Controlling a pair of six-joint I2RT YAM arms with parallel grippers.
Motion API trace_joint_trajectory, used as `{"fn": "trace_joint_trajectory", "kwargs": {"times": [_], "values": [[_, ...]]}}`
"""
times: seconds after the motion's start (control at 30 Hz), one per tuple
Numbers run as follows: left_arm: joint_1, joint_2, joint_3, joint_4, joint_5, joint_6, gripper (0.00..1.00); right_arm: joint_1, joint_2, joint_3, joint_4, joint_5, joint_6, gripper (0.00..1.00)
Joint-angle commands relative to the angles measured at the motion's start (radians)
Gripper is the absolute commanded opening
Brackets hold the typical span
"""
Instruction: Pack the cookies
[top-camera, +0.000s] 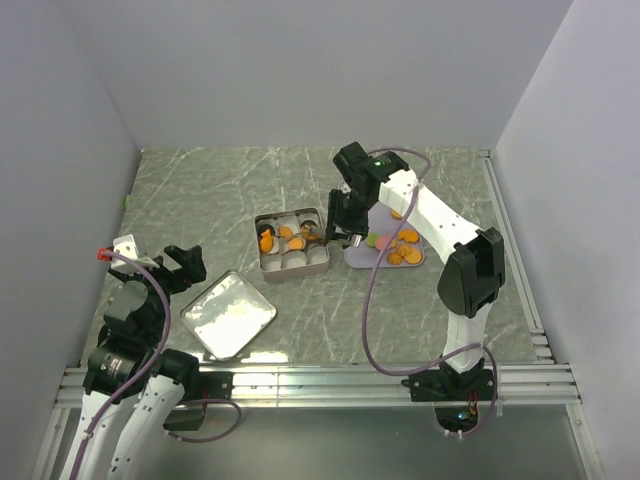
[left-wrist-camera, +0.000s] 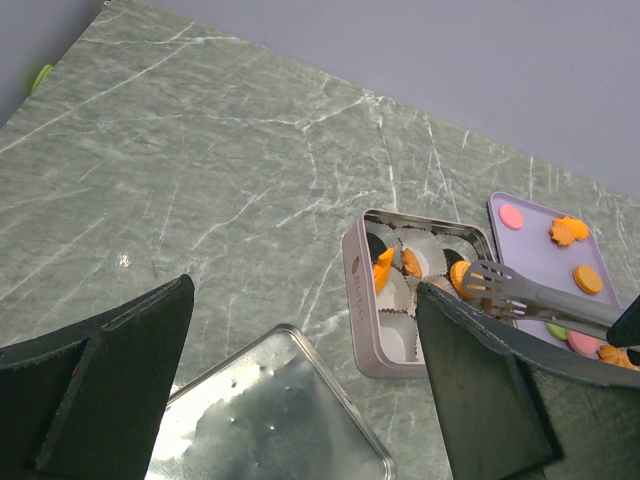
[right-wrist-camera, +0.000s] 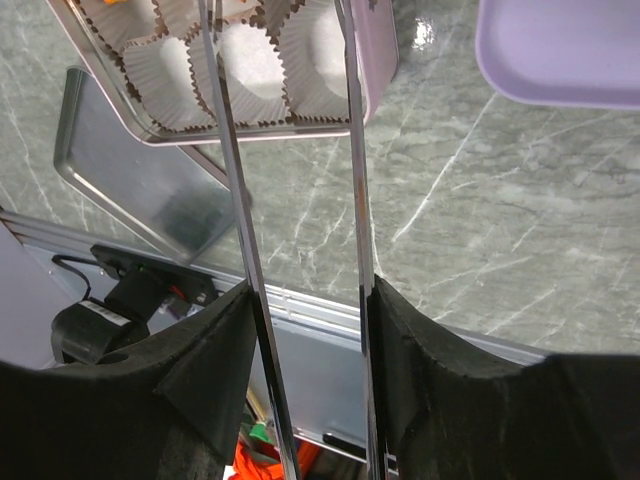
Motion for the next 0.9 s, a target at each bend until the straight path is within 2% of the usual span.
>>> {"fn": "trace_joint_trajectory", "kwargs": {"times": [0.0,0.17,0.43,0.63,0.87], "values": [[-0.001,-0.002,-0.005,0.041,0.014,0.013,0.99,-0.006,-0.073,-0.010,-0.028,0.047,0.008,0.55],[-0.001,-0.002,-0.005,0.042,0.016,0.013,0.99,-0.003,-0.090,-0.001,-0.022,0.032,0.017,0.55],[-0.001,-0.005,-0.005,0.041,0.016,0.015,0.99,-0.003,-0.026,0.214,-0.107,0.032,0.011,0.54],[-0.001,-0.007,-0.005,0.041,0.014,0.013,0.99,-0.003,0.045,0.287,-0.059,-0.053,0.025,0.50],[-0.001,-0.005,-0.005,0.039,0.014,0.013,1.00,-0.003,0.138,0.350,-0.031,-0.094,0.040,0.50]]}}
